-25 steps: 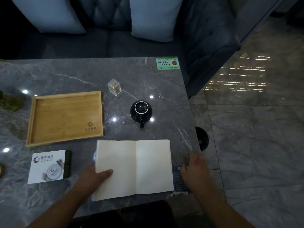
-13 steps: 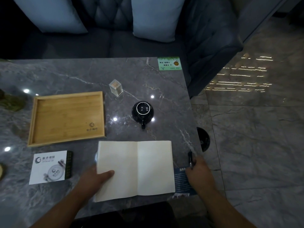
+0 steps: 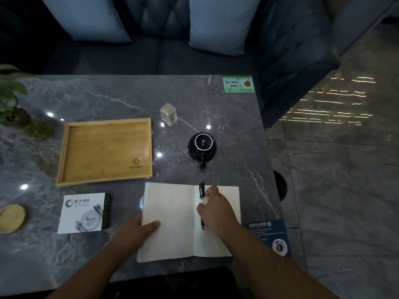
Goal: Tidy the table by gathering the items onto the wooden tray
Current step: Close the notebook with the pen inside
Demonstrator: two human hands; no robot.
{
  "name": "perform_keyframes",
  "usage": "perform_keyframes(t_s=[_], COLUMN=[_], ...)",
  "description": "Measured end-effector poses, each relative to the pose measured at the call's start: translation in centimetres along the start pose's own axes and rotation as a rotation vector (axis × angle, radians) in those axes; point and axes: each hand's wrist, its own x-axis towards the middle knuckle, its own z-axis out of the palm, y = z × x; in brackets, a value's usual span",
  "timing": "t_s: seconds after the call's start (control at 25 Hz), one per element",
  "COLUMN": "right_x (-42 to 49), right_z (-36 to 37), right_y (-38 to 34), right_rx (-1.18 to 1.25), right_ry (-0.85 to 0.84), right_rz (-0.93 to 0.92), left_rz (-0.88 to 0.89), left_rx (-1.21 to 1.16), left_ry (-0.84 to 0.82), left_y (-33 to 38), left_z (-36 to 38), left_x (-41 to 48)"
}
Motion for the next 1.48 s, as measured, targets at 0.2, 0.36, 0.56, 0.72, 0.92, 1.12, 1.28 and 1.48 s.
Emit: perform_keyframes(t_s=[0.2, 0.36, 0.56, 0.72, 0.92, 1.12, 1.28, 1.48], right_x=[1.5, 2.3, 2.8, 2.4, 0.8, -1.5, -3.1, -3.8], right_z=[1.6, 2.1, 1.9, 1.5, 0.2, -1.2, -3.0, -6.0], right_y=[-1.9, -2.7, -2.5, -2.4, -0.4, 1.2, 1.7, 2.4], right_rx=[-0.026, -0.030, -0.001, 0.023, 0.044, 0.208, 0.563, 0.603], right_ry=[0.000, 0.023, 0.062, 0.036, -0.025, -0.148, -0.256, -0.270], right_rz=[-0.013, -0.031, -0.032, -0.030, -0.013, 0.003, 0.096, 0.283], left_rz=[0.025, 0.033, 0.024, 0.061, 0.199, 0.294, 0.401, 0.311], left_rx=[0.046, 0.046, 0.007, -0.002, -0.034, -0.100, -0.094, 0.200], left_ry=[-0.029, -0.018, -0.041, -0.019, -0.024, -0.089, -0.135, -0.157], left_y=[0.1, 0.5, 1.0, 1.6, 3.7, 6.4, 8.4, 7.3], left_z=[-0.8, -0.8, -0.9, -1.0, -0.4, 2.1, 4.7, 8.2], left_x=[-0.2, -0.5, -1.0, -1.4, -1.8, -3.2, -3.5, -1.3])
